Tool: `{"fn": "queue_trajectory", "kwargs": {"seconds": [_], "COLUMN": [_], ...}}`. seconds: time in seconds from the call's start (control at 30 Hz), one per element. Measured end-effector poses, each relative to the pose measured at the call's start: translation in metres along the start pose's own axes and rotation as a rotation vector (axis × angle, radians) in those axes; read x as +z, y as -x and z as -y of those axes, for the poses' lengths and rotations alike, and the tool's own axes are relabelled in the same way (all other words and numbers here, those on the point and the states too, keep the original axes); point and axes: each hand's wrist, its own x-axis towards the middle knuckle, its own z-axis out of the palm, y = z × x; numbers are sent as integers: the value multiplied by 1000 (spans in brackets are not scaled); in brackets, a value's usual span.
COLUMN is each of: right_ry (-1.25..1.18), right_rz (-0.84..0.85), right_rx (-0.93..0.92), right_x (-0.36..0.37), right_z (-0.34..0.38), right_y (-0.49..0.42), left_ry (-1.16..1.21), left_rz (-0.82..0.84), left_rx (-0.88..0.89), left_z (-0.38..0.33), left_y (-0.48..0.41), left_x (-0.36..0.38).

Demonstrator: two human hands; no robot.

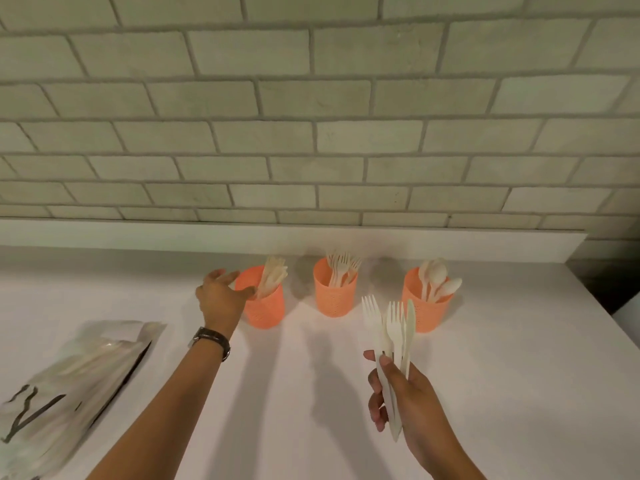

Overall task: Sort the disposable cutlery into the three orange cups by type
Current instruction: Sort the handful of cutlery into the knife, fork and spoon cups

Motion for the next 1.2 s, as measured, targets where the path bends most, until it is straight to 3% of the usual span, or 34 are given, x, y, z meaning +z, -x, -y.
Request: {"fn": "queue_trajectory", "kwargs": {"seconds": [0.07,0.17,0.3,0.43,0.6,0.77,0.9,1.07,1.2], "right_ry": [9,17,70,14,-117,142,11,-107,-177], "right_rz": [-12,-43,-85,-116,-47,-81,-20,-16,-32], "right_rx": [-18,-52,-108,-126,-95,-172,-31,61,79], "right_x": [4,10,14,20,25,19,16,19,23], "right_z": [1,2,3,-1,-4,-7,-4,-12,-17], "right_y": [1,2,4,5,8,11,15,13,10], "left_ry": [-56,113,370,292,338,591,669,473,278], "left_rz": [-68,-118,204,363,381,498,322,-55,-116], "left_rx": [84,328,435,498,421,194,169,205,184], "left_z": [-6,-28,-68,-77,-75,-81,-79,-52,-30], "left_y": [16,62,155,206,214,201,160,66,21], "left_x": [-6,-9,-10,7,14,-3,-31,-54,-44]}}
